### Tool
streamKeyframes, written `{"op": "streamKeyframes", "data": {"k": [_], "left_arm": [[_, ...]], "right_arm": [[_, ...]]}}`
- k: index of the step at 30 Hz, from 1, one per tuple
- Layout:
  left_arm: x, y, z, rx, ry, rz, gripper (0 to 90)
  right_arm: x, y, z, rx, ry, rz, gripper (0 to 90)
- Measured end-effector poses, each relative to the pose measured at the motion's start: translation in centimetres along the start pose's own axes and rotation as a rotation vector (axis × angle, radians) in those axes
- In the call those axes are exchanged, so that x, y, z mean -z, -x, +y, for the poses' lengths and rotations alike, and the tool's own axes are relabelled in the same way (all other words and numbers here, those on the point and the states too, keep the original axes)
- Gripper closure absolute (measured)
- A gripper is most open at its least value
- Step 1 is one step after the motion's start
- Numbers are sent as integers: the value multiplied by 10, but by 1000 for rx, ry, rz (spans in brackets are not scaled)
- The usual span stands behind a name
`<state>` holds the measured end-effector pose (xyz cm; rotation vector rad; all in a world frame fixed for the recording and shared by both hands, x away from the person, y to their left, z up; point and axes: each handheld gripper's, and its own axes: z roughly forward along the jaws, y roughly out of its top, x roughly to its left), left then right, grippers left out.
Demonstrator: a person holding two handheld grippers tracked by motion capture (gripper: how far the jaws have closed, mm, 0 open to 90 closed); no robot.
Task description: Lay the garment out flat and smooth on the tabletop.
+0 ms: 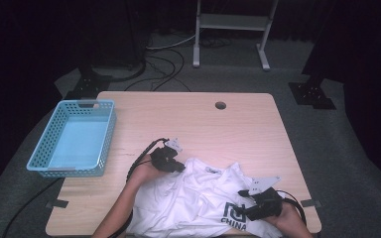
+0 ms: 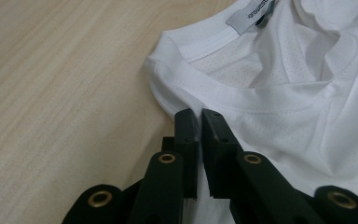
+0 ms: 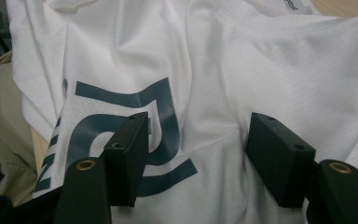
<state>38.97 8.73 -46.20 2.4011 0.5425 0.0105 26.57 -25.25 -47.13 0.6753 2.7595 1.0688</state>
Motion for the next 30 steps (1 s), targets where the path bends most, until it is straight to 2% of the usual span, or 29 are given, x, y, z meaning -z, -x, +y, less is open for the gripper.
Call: {"op": "streamKeyframes", "data": {"k": [4, 7, 10, 12, 14, 18, 22, 24, 27, 30], "left_arm": [[8, 6, -3, -3, 31, 13, 864], [19, 11, -4, -15, 49, 30, 864], [30, 15, -6, -23, 64, 44, 864], [37, 18, -8, -27, 75, 51, 864], [42, 20, -11, -22, 80, 57, 864], [47, 22, -18, -13, 92, 65, 864], [53, 24, -23, -3, 103, 69, 864], [55, 25, -26, 0, 104, 73, 864], [59, 24, -30, 10, 107, 83, 864], [62, 24, -34, 14, 116, 95, 865]], "right_arm": [[2, 3, 7, -47, -36, 31, 387], [9, 9, 10, -80, 1, 39, 417], [22, 19, 12, -124, 63, 7, 459], [28, 29, 12, -161, 81, -33, 504], [29, 41, 12, -220, 82, -52, 536], [20, 61, 15, -293, 44, -70, 551], [5, 75, 16, -341, 17, -50, 499], [-2, 79, 16, -362, 14, -39, 510], [-4, 82, 18, -375, 26, -43, 603], [-6, 79, 20, -317, 14, -62, 807]]}}
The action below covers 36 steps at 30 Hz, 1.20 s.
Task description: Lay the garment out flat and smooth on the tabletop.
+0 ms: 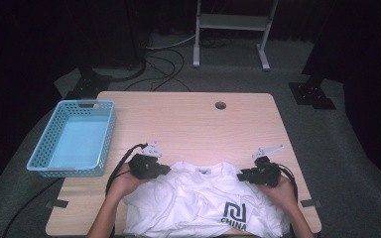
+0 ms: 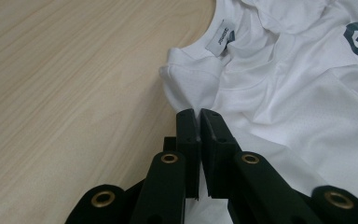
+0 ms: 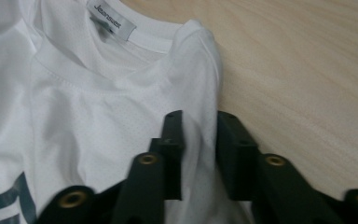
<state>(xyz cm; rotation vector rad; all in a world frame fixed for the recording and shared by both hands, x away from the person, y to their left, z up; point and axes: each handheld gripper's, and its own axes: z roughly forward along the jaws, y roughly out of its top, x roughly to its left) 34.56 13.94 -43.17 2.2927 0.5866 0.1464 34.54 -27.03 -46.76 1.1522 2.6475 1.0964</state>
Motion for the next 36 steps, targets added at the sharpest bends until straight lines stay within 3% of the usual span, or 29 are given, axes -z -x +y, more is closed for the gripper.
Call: {"op": "streamKeyframes", "data": {"k": [2, 9, 13, 17, 19, 26, 36], "left_arm": [[1, 0, -1, 0, 9, 8, 865], [6, -5, 10, 3, 35, 34, 865], [12, -14, 25, 6, 59, 56, 865], [21, -17, 45, -18, 85, 78, 865], [22, -15, 51, -24, 100, 82, 865], [15, -7, 44, -14, 86, 69, 864], [18, 8, 40, -22, 116, 38, 863]], "right_arm": [[1, -3, 1, 30, 16, -12, 865], [22, -12, 17, 68, 68, -50, 872], [40, -12, 31, 75, 94, -71, 872], [60, -9, 47, 74, 143, -83, 872], [67, -8, 52, 57, 182, -72, 872], [60, -9, 43, 47, 198, -25, 870], [66, -16, 33, 75, 238, 46, 870]]}}
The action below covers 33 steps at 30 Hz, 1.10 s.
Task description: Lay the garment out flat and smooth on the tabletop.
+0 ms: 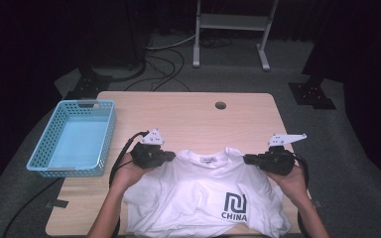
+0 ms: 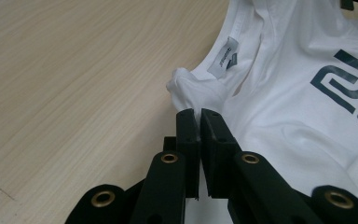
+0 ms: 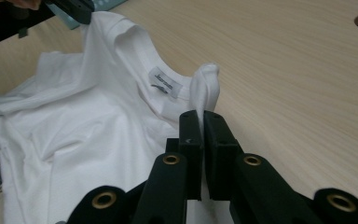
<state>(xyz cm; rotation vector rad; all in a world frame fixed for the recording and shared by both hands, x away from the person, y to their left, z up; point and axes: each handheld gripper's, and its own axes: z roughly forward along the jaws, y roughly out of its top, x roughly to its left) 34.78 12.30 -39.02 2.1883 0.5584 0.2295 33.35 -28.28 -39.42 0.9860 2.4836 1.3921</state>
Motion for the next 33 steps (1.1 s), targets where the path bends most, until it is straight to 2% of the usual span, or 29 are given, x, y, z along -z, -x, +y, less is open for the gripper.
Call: {"op": "streamKeyframes", "data": {"k": [6, 9, 12, 15, 18, 20, 21, 23, 24, 25, 26, 27, 28, 29, 30, 31, 32, 33], "left_arm": [[1, 17, -14, -8, 25, -53, 864], [2, 26, -22, -9, 23, -73, 862], [4, 35, -31, -22, 10, -87, 862], [8, 40, -44, -11, -9, -92, 863], [6, 38, -52, 0, -6, -74, 863], [2, 27, -52, 20, 15, -40, 865], [-1, 17, -48, 29, 26, -6, 867], [-6, -9, -31, 40, 64, 52, 872], [-9, -28, -13, 37, 90, 99, 874], [-11, -49, 11, 27, 112, 146, 875], [-13, -71, 41, 5, 136, 207, 875], [-13, -94, 80, -59, 152, 334, 864], [-12, -110, 108, -86, 164, 412, 830], [-11, -124, 129, -52, 186, 426, 750], [-13, -134, 142, -5, 211, 401, 655], [-16, -139, 147, 17, 228, 393, 608], [-21, -141, 147, 31, 218, 371, 592], [-27, -141, 144, 50, 211, 349, 542]], "right_arm": [[-1, -17, -8, 43, -9, 34, 870], [-1, -23, -15, 46, -8, 59, 867], [-2, -28, -24, 52, -32, 75, 868], [-3, -32, -36, 44, -51, 105, 868], [-7, -32, -47, 22, -64, 146, 868], [-11, -26, -48, 0, -78, 163, 868], [-12, -20, -45, -3, -76, 160, 869], [-13, -1, -27, -8, -59, 136, 873], [-13, 9, -15, 4, -58, 110, 875], [-13, 26, 8, 16, -48, 77, 877], [-14, 46, 38, 30, -41, 34, 878], [-15, 68, 73, 54, -37, -30, 874], [-13, 95, 120, 80, -23, -146, 829], [-10, 112, 153, 71, 1, -242, 697], [-6, 124, 178, 54, 37, -328, 595], [-3, 131, 194, 22, 80, -358, 583], [-2, 133, 201, 8, 121, -352, 561], [-4, 129, 202, 10, 139, -342, 545]]}}
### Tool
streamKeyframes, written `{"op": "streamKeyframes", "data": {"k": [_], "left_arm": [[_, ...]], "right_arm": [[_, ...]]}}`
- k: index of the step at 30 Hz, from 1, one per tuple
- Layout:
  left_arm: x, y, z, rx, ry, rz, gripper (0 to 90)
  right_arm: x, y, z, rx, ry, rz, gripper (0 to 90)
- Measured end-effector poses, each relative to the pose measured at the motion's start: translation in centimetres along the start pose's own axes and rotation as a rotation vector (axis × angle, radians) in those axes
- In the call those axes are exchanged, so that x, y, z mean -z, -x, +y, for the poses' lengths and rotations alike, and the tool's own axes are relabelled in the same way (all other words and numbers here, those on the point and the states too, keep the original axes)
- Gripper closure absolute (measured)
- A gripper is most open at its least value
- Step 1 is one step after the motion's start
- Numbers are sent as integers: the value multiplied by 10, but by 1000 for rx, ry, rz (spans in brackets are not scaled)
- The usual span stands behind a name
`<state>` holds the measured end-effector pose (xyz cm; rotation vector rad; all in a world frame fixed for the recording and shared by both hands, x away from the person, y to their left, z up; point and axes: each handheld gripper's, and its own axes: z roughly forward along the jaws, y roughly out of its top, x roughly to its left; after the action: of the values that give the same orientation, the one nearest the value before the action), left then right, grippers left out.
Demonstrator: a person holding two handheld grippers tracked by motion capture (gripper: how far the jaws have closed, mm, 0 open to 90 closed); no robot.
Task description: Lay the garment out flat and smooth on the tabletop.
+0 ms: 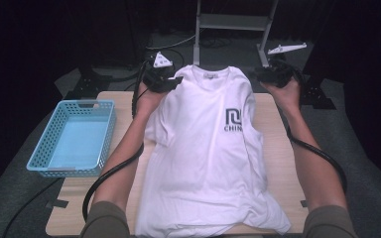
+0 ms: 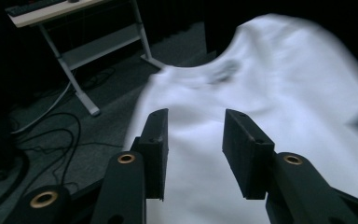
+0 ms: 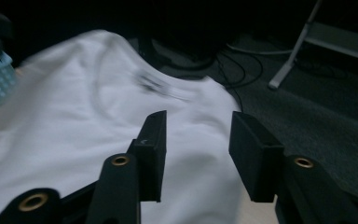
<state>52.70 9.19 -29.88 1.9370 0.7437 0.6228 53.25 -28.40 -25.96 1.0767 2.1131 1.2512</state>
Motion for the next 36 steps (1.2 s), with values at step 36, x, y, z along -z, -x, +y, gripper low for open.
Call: {"op": "streamKeyframes", "data": {"k": [36], "left_arm": [[69, 132, -204, -33, -413, -202, 165]], "right_arm": [[51, -134, -265, 112, -411, 131, 416]]}}
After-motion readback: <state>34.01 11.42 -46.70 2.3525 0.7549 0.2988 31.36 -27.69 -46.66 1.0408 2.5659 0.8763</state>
